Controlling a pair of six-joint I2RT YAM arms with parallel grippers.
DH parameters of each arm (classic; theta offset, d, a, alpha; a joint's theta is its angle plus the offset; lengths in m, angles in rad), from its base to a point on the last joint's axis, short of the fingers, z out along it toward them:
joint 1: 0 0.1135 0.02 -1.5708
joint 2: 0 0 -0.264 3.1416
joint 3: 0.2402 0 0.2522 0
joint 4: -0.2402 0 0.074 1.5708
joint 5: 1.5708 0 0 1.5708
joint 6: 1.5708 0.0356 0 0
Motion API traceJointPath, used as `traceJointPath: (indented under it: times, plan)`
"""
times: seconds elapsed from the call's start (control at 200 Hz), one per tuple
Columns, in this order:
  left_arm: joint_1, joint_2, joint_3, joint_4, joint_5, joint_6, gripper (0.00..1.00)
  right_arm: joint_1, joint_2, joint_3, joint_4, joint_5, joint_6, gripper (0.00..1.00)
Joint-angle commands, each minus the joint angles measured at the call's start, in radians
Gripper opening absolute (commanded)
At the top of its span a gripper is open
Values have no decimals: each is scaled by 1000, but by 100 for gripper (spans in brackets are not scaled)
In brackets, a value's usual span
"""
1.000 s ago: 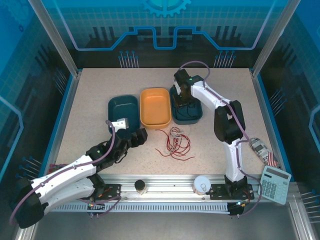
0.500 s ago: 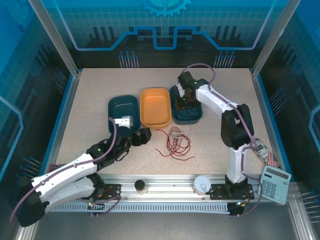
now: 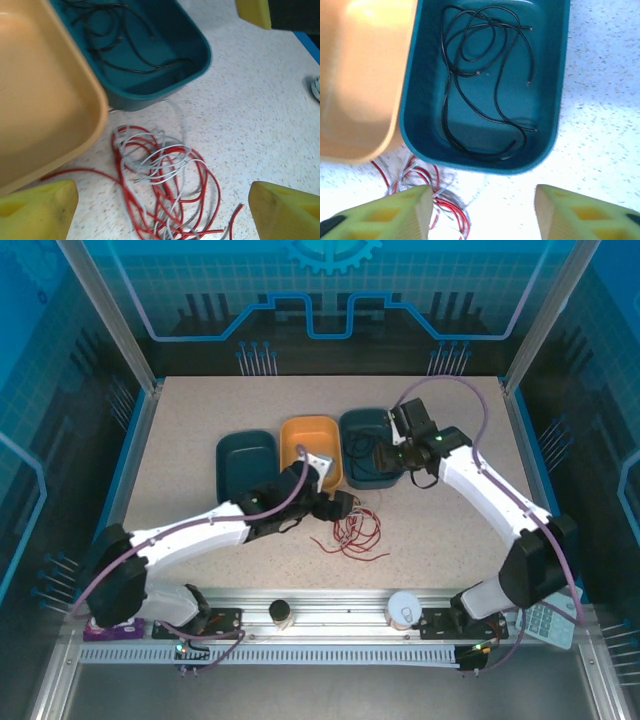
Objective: Untangle the cables
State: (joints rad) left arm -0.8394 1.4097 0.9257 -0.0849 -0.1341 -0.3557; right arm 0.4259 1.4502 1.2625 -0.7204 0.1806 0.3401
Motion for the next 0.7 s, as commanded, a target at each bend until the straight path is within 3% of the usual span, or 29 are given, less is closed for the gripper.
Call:
traceJointPath:
  times: [0.0, 0.03, 0.045, 0.36, 0.58, 0.695]
  plan:
    - [-25, 76, 69, -82, 74, 148, 85, -8, -72, -74, 24, 47, 35, 79]
    - [-26, 98, 84, -97, 81, 168, 83, -11, -88, -93, 31, 43, 39, 98]
    - [-27, 107, 93, -105, 85, 180, 82, -12, -94, -100, 33, 42, 40, 100]
    - [-29, 299, 258, -264, 70, 386, 72, -35, -206, -227, 75, 42, 103, 100]
    - [-30, 402, 343, -311, 26, 414, 62, -44, -276, -265, 105, 59, 116, 100]
    - [-32, 431, 362, -295, 10, 414, 62, -48, -290, -270, 111, 63, 119, 100]
